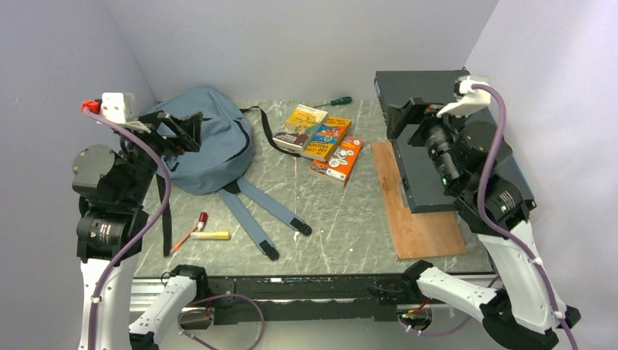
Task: Pack the student bag
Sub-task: Pick up the student bag at the center of the board.
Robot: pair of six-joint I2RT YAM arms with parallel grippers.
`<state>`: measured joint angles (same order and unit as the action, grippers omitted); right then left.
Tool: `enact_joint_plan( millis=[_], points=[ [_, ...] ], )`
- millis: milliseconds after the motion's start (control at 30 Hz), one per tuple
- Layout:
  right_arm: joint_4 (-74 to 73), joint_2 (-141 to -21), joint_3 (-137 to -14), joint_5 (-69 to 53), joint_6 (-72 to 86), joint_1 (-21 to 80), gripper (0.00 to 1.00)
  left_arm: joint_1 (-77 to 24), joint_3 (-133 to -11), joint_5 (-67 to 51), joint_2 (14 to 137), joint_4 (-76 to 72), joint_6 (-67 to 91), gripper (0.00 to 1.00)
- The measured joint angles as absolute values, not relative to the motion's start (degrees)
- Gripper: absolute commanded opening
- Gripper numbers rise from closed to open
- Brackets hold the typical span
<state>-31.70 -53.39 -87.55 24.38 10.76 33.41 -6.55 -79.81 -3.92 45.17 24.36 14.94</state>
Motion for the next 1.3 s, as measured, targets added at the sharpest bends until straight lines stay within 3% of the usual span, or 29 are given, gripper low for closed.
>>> enact_joint_plan(
  millis=[367, 733, 1000, 1300],
  points=[
    [-36.51, -66.52, -92.88, 21.89, 15.86, 36.23, 1.0, -6.55, -75.4, -7.31, 49.43, 31.99, 14.85, 0.99],
    [-31.73, -59.09, -83.31, 21.96, 25.63, 36.73, 1.0, -6.9, -70.11, -8.51, 64.31, 41.32, 10.7, 0.99],
    [-36.91, -65.28, -86.89, 12.51, 19.16, 36.49, 1.0, -11.31, -75.07, 2.46, 84.18, 46.15, 6.61, 0.99],
    [-37.69, -61.39, -86.08, 8.27, 14.28, 36.4, 1.0, -14.63, -83.37, 14.04, 101.73, 48.8, 3.11, 0.96]
  ],
)
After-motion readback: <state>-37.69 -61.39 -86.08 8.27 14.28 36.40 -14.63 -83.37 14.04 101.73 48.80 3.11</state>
